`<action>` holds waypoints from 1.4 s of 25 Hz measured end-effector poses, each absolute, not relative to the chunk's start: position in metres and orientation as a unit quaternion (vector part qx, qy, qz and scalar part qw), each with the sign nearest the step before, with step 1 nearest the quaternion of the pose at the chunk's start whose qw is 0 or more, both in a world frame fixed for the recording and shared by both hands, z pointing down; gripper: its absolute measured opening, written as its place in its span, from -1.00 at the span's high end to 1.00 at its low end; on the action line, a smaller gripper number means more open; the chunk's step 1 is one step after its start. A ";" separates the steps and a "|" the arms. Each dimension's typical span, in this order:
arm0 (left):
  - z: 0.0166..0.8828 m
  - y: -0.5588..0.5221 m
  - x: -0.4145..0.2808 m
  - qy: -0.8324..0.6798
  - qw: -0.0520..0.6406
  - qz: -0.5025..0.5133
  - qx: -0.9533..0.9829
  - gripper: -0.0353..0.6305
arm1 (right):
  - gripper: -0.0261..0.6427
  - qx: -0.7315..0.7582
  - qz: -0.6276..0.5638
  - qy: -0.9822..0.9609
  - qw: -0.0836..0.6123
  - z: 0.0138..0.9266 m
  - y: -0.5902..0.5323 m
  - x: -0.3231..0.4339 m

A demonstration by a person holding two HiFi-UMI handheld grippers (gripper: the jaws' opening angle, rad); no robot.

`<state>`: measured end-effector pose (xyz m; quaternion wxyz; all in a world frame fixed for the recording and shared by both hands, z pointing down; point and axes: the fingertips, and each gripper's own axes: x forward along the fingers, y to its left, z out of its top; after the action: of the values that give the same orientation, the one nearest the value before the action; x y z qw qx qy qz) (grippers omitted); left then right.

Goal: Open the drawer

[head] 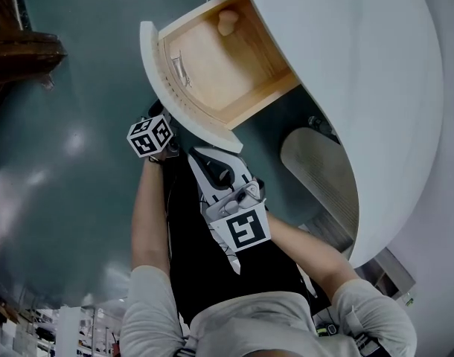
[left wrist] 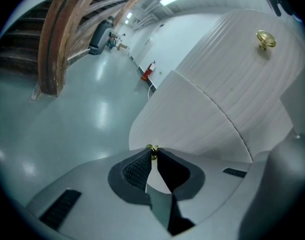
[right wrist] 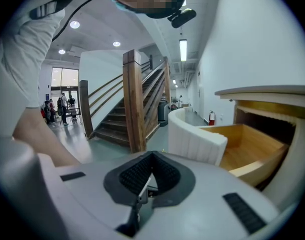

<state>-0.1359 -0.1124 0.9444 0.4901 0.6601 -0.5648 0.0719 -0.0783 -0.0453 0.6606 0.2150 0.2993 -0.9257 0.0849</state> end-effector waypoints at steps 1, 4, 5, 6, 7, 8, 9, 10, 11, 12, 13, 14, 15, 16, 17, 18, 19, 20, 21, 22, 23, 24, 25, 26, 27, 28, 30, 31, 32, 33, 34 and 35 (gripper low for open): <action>0.942 -0.111 -0.139 -0.572 0.480 0.080 0.660 0.78 | 0.88 0.299 0.083 -0.925 0.219 0.660 -0.046 -0.077; 0.922 -0.097 -0.153 -0.590 0.458 0.091 0.659 0.88 | 0.88 0.306 0.086 -0.921 0.227 0.647 -0.041 -0.073; 0.912 -0.089 -0.158 -0.592 0.455 0.091 0.659 0.88 | 0.88 0.308 0.087 -0.920 0.228 0.639 -0.038 -0.072; 0.901 -0.082 -0.162 -0.593 0.454 0.090 0.659 0.88 | 0.88 0.308 0.087 -0.919 0.229 0.631 -0.036 -0.071; 0.888 -0.076 -0.166 -0.596 0.451 0.089 0.659 0.88 | 0.88 0.308 0.085 -0.919 0.230 0.623 -0.034 -0.071; 0.874 -0.071 -0.169 -0.599 0.444 0.088 0.660 0.88 | 0.88 0.309 0.082 -0.919 0.231 0.615 -0.034 -0.070; 0.859 -0.068 -0.173 -0.603 0.435 0.088 0.662 0.88 | 0.88 0.311 0.080 -0.918 0.232 0.608 -0.033 -0.068; 0.841 -0.065 -0.176 -0.608 0.425 0.087 0.665 0.88 | 0.88 0.314 0.081 -0.917 0.234 0.600 -0.033 -0.068; 0.823 -0.060 -0.179 -0.611 0.414 0.088 0.669 0.88 | 0.88 0.318 0.085 -0.915 0.235 0.593 -0.032 -0.067; 0.804 -0.056 -0.182 -0.613 0.404 0.089 0.673 0.88 | 0.88 0.323 0.088 -0.913 0.233 0.585 -0.032 -0.067; 0.786 -0.052 -0.183 -0.613 0.393 0.094 0.679 0.88 | 0.88 0.328 0.089 -0.912 0.229 0.577 -0.032 -0.068; 0.769 -0.050 -0.183 -0.611 0.383 0.100 0.686 0.88 | 0.88 0.333 0.087 -0.912 0.224 0.569 -0.034 -0.070; 0.753 -0.049 -0.182 -0.608 0.371 0.108 0.694 0.88 | 0.88 0.338 0.082 -0.912 0.219 0.563 -0.037 -0.071; 0.737 -0.048 -0.178 -0.604 0.360 0.113 0.702 0.88 | 0.88 0.343 0.076 -0.911 0.214 0.556 -0.040 -0.071; 0.720 -0.048 -0.174 -0.601 0.351 0.116 0.709 0.88 | 0.88 0.349 0.072 -0.910 0.211 0.550 -0.043 -0.071; 0.703 -0.047 -0.169 -0.599 0.344 0.116 0.713 0.88 | 0.88 0.355 0.069 -0.909 0.210 0.543 -0.045 -0.071; 0.685 -0.046 -0.163 -0.599 0.341 0.113 0.715 0.88 | 0.88 0.359 0.065 -0.907 0.211 0.534 -0.045 -0.070; 0.667 -0.045 -0.157 -0.600 0.339 0.108 0.717 0.88 | 0.88 0.362 0.059 -0.906 0.211 0.525 -0.046 -0.069; 0.649 -0.045 -0.151 -0.598 0.335 0.103 0.721 0.88 | 0.88 0.366 0.054 -0.905 0.211 0.515 -0.047 -0.068; 0.631 -0.047 -0.143 -0.594 0.328 0.101 0.728 0.88 | 0.88 0.372 0.053 -0.903 0.208 0.505 -0.049 -0.066; 0.613 -0.049 -0.136 -0.588 0.319 0.102 0.736 0.88 | 0.88 0.381 0.055 -0.900 0.203 0.494 -0.051 -0.063; 0.595 -0.051 -0.128 -0.583 0.307 0.105 0.745 0.88 | 0.88 0.391 0.062 -0.897 0.197 0.485 -0.053 -0.059; 0.577 -0.052 -0.120 -0.578 0.295 0.108 0.753 0.88 | 0.88 0.401 0.070 -0.893 0.194 0.475 -0.054 -0.053; 0.559 -0.053 -0.112 -0.574 0.283 0.111 0.760 0.88 | 0.88 0.409 0.078 -0.888 0.193 0.467 -0.053 -0.047; 0.542 -0.054 -0.107 -0.572 0.272 0.113 0.766 0.88 | 0.88 0.415 0.083 -0.885 0.196 0.459 -0.052 -0.042; 0.525 -0.056 -0.104 -0.572 0.261 0.114 0.770 0.88 | 0.88 0.419 0.084 -0.882 0.197 0.451 -0.052 -0.039; 0.495 -0.061 -0.102 -0.576 0.240 0.111 0.774 0.88 | 0.89 0.429 0.066 -0.881 0.186 0.434 -0.056 -0.033; 0.482 -0.061 -0.097 -0.579 0.231 0.107 0.774 0.88 | 0.88 0.434 0.052 -0.882 0.178 0.424 -0.056 -0.028; 0.469 -0.057 -0.092 -0.583 0.225 0.102 0.774 0.88 | 0.89 0.440 0.044 -0.880 0.171 0.415 -0.054 -0.020; 0.457 -0.052 -0.087 -0.586 0.220 0.097 0.774 0.88 | 0.88 0.447 0.046 -0.877 0.167 0.408 -0.049 -0.012; 0.444 -0.047 -0.082 -0.589 0.217 0.092 0.773 0.88 | 0.89 0.454 0.054 -0.874 0.162 0.401 -0.044 -0.004; 0.430 -0.043 -0.079 -0.591 0.212 0.086 0.773 0.88 | 0.88 0.460 0.062 -0.872 0.155 0.393 -0.040 0.002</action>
<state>-0.0788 -0.0434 0.4302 0.2125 0.7734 -0.5911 0.0857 0.0015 -0.0404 0.3929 0.1548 0.4599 -0.8722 0.0617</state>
